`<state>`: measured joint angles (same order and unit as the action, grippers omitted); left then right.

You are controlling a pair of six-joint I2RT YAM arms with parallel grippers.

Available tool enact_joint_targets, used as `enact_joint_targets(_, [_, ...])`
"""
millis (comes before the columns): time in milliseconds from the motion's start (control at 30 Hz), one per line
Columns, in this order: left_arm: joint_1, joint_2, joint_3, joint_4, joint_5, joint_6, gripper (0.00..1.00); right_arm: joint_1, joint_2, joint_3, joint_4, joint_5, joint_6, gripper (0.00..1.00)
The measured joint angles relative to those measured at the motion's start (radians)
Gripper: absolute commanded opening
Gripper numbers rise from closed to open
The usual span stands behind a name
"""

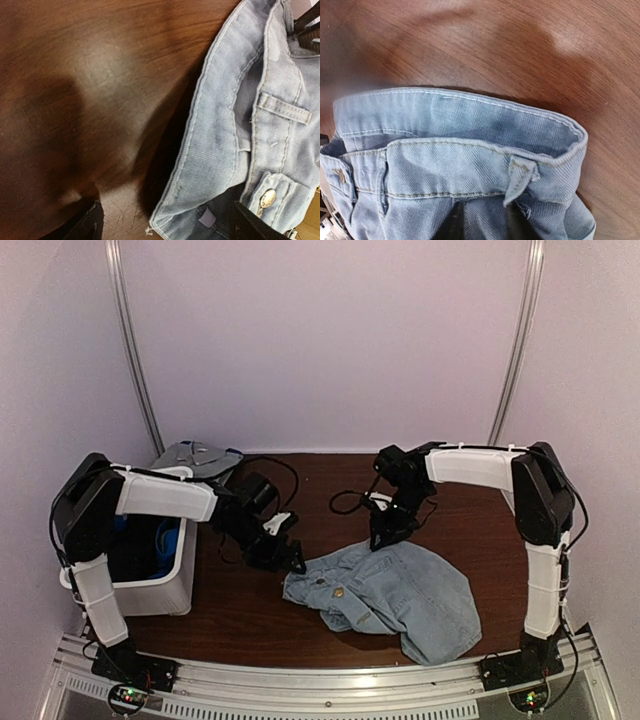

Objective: Fold and stack the mixed laundry pile
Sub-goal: Flatten out the crumpled skirt at the center of the board.

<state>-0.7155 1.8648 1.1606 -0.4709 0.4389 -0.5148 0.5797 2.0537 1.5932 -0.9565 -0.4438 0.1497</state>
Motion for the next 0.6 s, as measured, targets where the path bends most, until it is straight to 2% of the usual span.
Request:
enact_joint_targets(33, [-0.001, 0.000, -0.008, 0.001, 0.000, -0.004, 0.87, 0.005, 0.000, 0.005, -0.002, 0.003, -0.003, 0.02])
enact_joint_targets(67, [-0.002, 0.000, -0.015, 0.000, 0.000, -0.008, 0.87, 0.007, -0.001, 0.014, -0.004, 0.006, -0.008, 0.00])
enact_joint_targets(267, [-0.002, -0.005, -0.037, 0.032, -0.006, -0.037, 0.88, 0.008, -0.064, 0.072, -0.004, 0.017, -0.023, 0.00])
enact_joint_targets(433, [-0.002, -0.026, -0.074, 0.083, -0.013, -0.071, 0.90, 0.008, -0.280, 0.092, 0.018, 0.010, -0.029, 0.02])
enact_joint_targets(500, [-0.002, -0.029, -0.082, 0.099, -0.013, -0.087, 0.89, 0.008, -0.355, 0.108, 0.029, 0.012, -0.030, 0.23])
enact_joint_targets(567, [-0.002, -0.031, -0.088, 0.115, -0.013, -0.100, 0.89, 0.007, -0.385, 0.131, 0.029, 0.020, -0.030, 0.52])
enact_joint_targets(600, [-0.002, -0.032, -0.090, 0.120, -0.013, -0.106, 0.89, 0.007, -0.378, 0.142, 0.026, 0.027, -0.029, 0.61])
